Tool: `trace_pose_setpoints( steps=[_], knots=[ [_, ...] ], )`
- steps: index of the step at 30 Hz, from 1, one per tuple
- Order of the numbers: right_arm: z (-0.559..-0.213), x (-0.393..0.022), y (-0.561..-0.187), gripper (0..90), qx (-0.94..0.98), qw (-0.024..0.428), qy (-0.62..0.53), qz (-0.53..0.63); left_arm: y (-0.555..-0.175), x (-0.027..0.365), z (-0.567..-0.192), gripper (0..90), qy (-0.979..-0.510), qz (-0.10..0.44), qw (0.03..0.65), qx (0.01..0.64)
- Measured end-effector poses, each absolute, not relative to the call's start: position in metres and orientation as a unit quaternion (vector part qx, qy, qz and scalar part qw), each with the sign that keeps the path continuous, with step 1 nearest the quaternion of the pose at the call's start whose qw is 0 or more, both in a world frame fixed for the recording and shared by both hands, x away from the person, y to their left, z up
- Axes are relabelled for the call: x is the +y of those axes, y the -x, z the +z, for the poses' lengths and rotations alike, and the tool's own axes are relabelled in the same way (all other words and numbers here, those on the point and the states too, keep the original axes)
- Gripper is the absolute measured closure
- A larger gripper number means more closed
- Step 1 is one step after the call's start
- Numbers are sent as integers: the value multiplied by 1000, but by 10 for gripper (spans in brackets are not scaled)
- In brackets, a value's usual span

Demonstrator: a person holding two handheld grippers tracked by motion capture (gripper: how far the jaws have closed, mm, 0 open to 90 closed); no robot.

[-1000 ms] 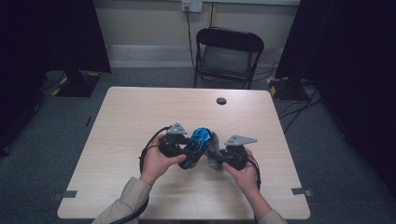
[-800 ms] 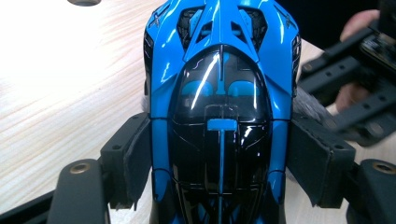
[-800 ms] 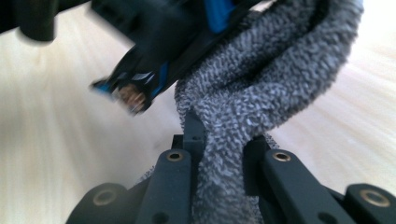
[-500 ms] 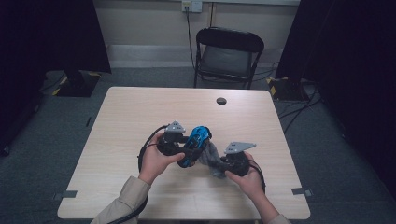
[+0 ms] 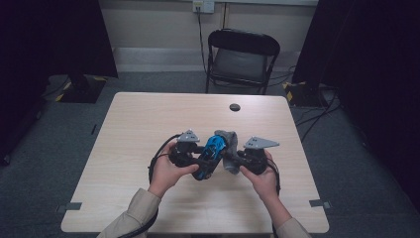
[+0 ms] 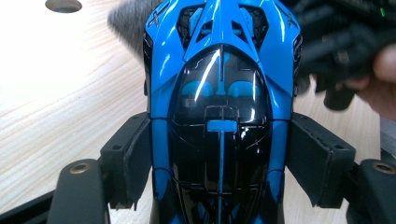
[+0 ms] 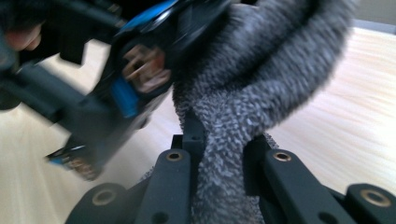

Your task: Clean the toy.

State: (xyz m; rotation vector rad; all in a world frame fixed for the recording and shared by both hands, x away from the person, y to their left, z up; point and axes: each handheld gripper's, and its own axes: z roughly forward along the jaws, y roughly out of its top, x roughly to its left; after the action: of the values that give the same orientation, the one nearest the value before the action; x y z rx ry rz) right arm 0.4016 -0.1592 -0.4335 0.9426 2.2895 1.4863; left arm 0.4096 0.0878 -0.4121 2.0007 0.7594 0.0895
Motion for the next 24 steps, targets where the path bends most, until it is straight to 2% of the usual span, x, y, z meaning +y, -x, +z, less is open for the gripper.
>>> trace_pose_setpoints(
  steps=[14, 24],
  knots=[
    [-456, -135, -381, 778, 839, 86, -253, 474, -415, 96, -412, 279, -812, 40, 483, 327],
    [-465, -136, -372, 778, 859, 68, -234, 450, -416, 94, -409, 279, -807, 40, 489, 327]
  ],
)
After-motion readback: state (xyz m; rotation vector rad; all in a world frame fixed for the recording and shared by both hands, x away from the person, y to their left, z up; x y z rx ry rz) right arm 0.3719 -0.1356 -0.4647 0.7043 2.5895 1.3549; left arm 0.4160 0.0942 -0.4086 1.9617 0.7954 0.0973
